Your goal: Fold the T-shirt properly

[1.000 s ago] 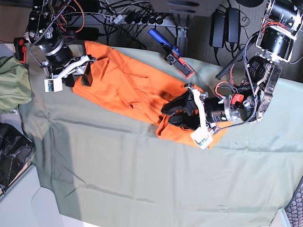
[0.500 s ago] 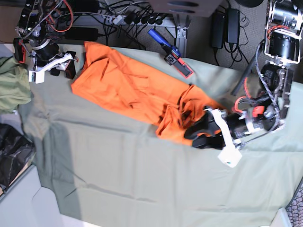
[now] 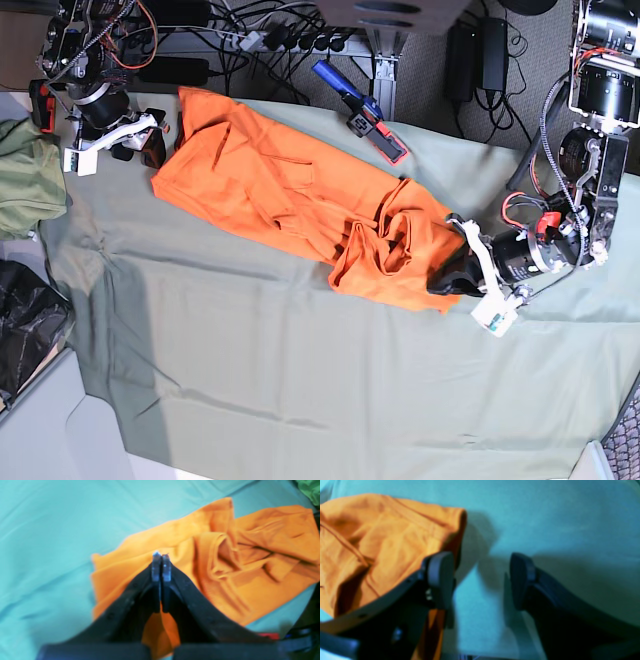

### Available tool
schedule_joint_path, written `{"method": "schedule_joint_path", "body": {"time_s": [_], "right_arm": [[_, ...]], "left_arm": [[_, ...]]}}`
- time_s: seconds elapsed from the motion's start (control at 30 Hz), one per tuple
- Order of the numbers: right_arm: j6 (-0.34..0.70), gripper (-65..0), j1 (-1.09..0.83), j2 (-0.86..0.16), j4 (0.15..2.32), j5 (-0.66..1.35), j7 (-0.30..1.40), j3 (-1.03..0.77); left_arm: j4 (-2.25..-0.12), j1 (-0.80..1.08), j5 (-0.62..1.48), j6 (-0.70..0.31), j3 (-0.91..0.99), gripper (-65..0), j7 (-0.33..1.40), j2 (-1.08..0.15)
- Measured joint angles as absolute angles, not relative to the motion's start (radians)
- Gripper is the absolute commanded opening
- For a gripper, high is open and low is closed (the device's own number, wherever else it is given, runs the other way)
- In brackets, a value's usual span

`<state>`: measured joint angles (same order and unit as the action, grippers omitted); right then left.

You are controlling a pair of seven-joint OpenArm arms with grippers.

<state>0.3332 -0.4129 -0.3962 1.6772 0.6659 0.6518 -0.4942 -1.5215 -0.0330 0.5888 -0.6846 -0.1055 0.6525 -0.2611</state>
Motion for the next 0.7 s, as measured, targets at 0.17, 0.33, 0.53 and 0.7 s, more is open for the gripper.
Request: {"method": "schedule_joint_path", "body": {"time_s": [0.17,0.33,0.53,0.7], "right_arm": [[0.333,-29.0,-0.413,-0.396,1.677,0.67,0.652,-0.494],[0.333,-29.0,-0.413,-0.379,1.677,0.746,0.693,-0.495],[0.334,-29.0,-0.413,-0.303,1.677,0.821,0.726,-0.495],[0.334,-29.0,-0.413,-0.276,1.677,0.845,0.723,-0.495]], "left_arm": [[-1.522,-0.006,0.575,-0.685,-0.221,-65.0,0.649,-0.215],[-1.522,-0.004,0.506,-0.685,-0.302,-65.0,0.641,-0.16],[-1.522,-0.008,0.516,-0.685,-0.306,-65.0,0.638,-0.15],[-1.522,-0.008,0.516,-0.685,-0.305,-65.0,0.641,-0.155]]}}
